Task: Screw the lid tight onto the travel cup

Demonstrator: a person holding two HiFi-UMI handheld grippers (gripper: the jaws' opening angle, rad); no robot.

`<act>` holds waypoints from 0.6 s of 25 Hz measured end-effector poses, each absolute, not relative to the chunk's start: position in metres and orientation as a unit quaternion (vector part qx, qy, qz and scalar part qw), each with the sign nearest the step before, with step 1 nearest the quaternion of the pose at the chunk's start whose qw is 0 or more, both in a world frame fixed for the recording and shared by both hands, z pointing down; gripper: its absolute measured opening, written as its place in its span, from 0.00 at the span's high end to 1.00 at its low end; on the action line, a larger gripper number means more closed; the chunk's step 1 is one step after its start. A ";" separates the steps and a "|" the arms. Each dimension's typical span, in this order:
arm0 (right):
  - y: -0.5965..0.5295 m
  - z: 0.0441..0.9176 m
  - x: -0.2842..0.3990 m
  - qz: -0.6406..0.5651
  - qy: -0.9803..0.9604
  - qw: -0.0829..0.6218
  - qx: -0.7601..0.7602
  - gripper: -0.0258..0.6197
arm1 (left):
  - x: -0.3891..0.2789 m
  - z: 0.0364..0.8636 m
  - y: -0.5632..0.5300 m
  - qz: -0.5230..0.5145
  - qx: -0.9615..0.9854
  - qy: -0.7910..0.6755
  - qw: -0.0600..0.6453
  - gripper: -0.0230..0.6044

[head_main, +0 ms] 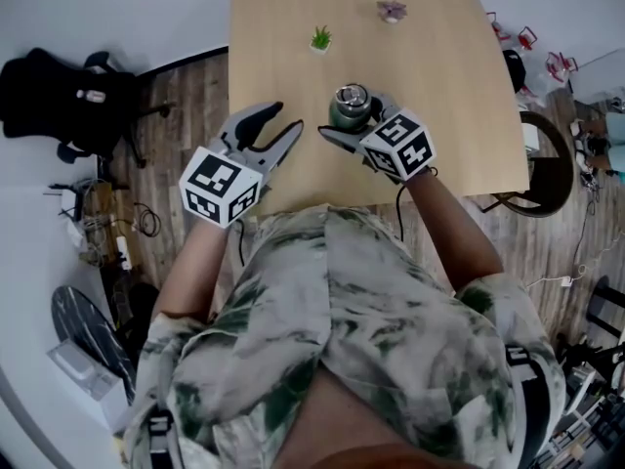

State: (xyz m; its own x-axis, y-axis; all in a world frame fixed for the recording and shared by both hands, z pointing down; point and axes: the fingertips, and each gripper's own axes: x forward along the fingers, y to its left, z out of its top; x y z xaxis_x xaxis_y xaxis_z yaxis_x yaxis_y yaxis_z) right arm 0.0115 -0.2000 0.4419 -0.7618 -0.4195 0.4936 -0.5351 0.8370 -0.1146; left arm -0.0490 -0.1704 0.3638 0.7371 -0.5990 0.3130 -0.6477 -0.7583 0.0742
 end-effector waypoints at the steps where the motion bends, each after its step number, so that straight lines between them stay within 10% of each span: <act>1: -0.198 0.436 0.008 0.123 -0.931 0.231 0.254 0.33 | -0.046 0.358 -0.170 0.135 0.931 -0.329 0.083 0.67; 15: -0.191 0.416 -0.027 0.111 -0.932 0.256 0.232 0.33 | -0.008 0.319 -0.176 0.129 0.949 -0.285 0.040 0.58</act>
